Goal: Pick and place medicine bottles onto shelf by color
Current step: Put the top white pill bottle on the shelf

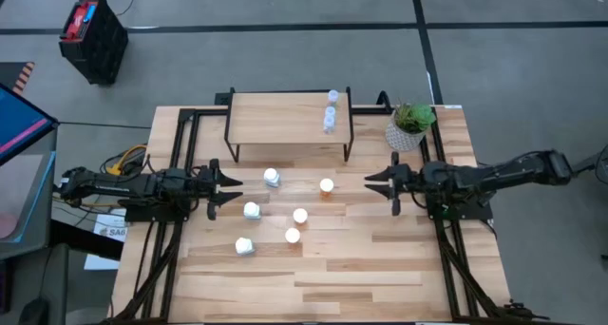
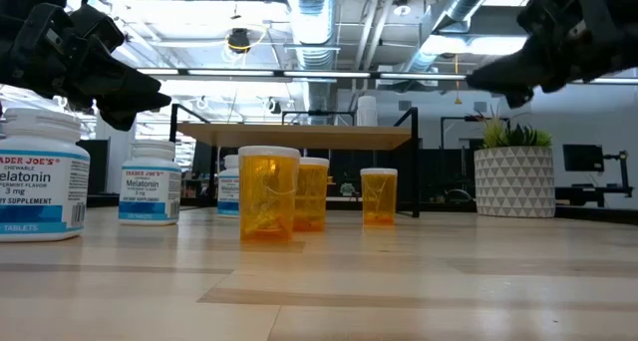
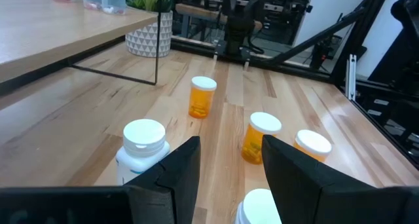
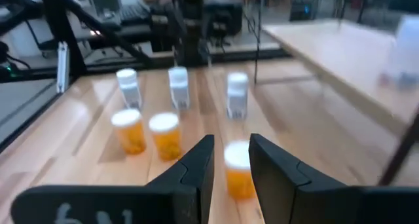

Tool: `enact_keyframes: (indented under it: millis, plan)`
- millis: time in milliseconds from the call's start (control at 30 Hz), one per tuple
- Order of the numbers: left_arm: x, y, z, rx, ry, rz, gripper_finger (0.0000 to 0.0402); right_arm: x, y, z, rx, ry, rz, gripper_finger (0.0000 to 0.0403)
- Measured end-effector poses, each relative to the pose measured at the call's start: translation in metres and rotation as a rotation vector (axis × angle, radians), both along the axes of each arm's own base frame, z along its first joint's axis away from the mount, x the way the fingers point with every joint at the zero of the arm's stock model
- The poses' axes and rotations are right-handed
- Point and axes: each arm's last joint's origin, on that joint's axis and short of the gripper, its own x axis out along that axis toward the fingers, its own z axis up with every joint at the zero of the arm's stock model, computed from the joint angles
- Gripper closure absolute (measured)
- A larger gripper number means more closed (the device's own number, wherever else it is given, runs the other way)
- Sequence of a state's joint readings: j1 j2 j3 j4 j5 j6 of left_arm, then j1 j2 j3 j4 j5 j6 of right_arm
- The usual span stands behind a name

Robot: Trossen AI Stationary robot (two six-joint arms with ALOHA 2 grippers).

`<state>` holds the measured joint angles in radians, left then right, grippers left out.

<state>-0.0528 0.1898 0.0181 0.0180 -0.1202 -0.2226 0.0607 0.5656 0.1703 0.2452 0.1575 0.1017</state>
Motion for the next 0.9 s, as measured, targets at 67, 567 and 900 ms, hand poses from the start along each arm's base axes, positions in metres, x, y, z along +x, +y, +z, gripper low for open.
enact_keyframes:
  millis: [67, 567, 900]
  plan:
    - [0.0, 0.0, 0.0, -0.001, 0.0, -0.003, 0.025, -0.004, 0.0, -0.002, 0.036, 0.028, -0.004, 0.0283]
    - [0.0, 0.0, 0.0, -0.011, 0.0, -0.006, 0.025, -0.024, 0.008, -0.016, 0.017, -0.045, 0.06, 0.0283]
    - [0.0, 0.0, 0.0, -0.027, -0.001, -0.004, 0.025, -0.03, 0.007, -0.013, -0.02, -0.084, 0.058, 0.0283]
